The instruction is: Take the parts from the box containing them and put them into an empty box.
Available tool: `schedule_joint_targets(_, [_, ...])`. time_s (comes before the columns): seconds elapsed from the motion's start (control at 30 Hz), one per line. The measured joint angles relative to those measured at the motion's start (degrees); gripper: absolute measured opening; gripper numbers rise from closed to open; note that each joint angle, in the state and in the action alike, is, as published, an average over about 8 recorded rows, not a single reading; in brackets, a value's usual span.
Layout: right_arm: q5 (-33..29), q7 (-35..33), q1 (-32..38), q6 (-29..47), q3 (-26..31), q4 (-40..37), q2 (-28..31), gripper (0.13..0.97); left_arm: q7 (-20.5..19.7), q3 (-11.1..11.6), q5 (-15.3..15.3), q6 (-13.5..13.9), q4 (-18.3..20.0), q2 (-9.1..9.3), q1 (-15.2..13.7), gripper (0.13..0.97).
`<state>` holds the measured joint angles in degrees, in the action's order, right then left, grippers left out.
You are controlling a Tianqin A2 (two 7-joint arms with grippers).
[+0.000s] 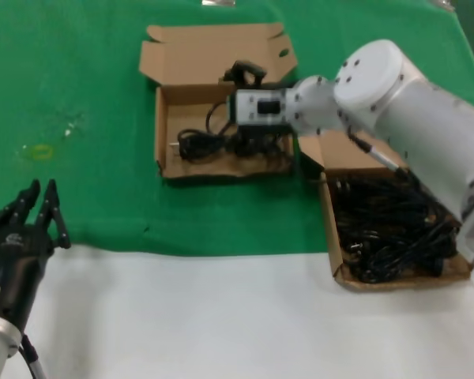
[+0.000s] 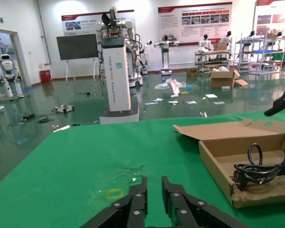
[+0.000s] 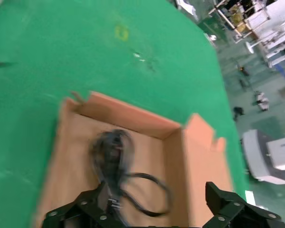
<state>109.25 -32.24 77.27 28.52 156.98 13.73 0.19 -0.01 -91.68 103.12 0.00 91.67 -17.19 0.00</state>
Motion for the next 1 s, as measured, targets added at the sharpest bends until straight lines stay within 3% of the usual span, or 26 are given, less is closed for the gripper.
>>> schedule_joint_targets(0.23, [-0.4, 2.0, -4.9, -1.8, -4.1, 4.9, 1.1, 0.745, 0.0, 0.0, 0.0, 0.0, 0.0, 0.00, 0.0, 0.240])
schedule_joint_targets(0.37, [-0.7, 3.6, -8.7, -3.2, -7.3, 8.8, 1.9, 0.799, 0.0, 0.0, 0.0, 0.0, 0.0, 0.00, 0.0, 0.279])
schedule_joint_targets(0.53, [-1.1, 5.8, -13.8, -5.1, -11.7, 14.0, 3.0, 0.887, 0.0, 0.0, 0.0, 0.0, 0.0, 0.00, 0.0, 0.389])
schedule_joint_targets(0.63, [-1.3, 7.1, -17.0, -6.2, -14.3, 17.1, 3.7, 0.905, 0.0, 0.0, 0.0, 0.0, 0.0, 0.00, 0.0, 0.455])
schedule_joint_targets(0.77, [-1.7, 8.8, -21.2, -7.8, -17.9, 21.3, 4.7, 0.940, 0.0, 0.0, 0.0, 0.0, 0.0, 0.00, 0.0, 0.455])
schedule_joint_targets(1.0, [-2.3, 11.9, -28.4, -10.5, -24.0, 28.7, 6.3, 0.959, 0.0, 0.0, 0.0, 0.0, 0.0, 0.00, 0.0, 0.652])
